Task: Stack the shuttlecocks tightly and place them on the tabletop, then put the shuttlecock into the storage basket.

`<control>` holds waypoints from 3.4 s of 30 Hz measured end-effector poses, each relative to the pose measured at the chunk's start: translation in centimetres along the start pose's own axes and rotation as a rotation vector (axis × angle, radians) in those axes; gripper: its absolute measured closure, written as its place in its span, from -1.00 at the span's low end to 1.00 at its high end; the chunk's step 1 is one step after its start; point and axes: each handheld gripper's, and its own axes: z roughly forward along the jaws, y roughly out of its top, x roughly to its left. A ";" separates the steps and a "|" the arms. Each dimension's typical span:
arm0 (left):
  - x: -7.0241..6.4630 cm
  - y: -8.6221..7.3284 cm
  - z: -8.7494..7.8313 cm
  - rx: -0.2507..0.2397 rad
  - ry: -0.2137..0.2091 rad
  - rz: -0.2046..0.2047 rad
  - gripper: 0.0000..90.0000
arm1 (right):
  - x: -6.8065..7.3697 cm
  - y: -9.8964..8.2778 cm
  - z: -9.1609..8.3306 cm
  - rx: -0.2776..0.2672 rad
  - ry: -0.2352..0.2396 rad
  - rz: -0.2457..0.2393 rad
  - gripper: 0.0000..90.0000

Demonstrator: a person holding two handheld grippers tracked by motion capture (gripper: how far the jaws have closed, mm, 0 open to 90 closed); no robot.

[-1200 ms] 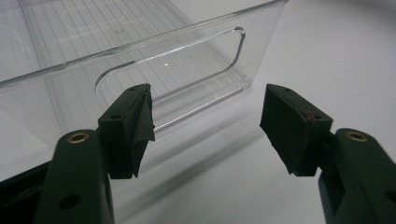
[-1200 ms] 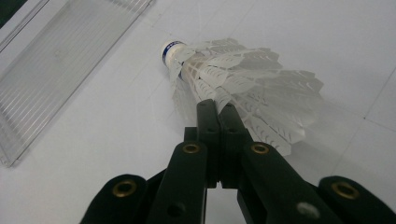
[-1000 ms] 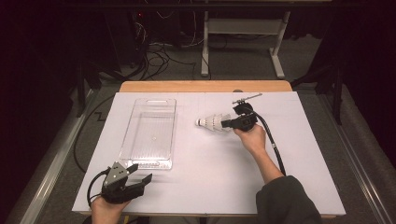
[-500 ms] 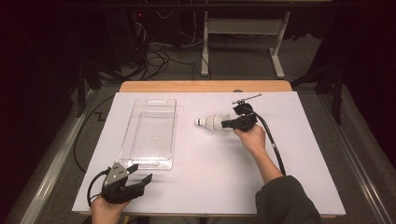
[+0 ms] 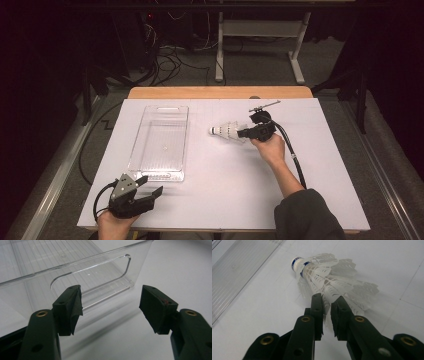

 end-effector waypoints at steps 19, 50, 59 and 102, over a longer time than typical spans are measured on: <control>0.0 0.1 0.0 -0.001 -0.001 -0.002 -0.21 | 0.1 -0.2 -0.3 0.009 -0.035 -0.006 0.30; 0.1 0.2 -0.3 0.000 0.008 -0.035 -0.21 | 1.4 -2.2 -0.8 -0.032 -0.075 -0.045 0.07; 0.0 0.2 -0.3 0.000 0.013 -0.049 -0.21 | 1.8 -2.0 -0.6 -0.054 -0.088 -0.080 -0.06; 0.0 0.1 -0.3 0.001 -0.007 -0.009 -0.21 | 2.4 -0.2 1.9 -0.083 -0.082 -0.038 -0.15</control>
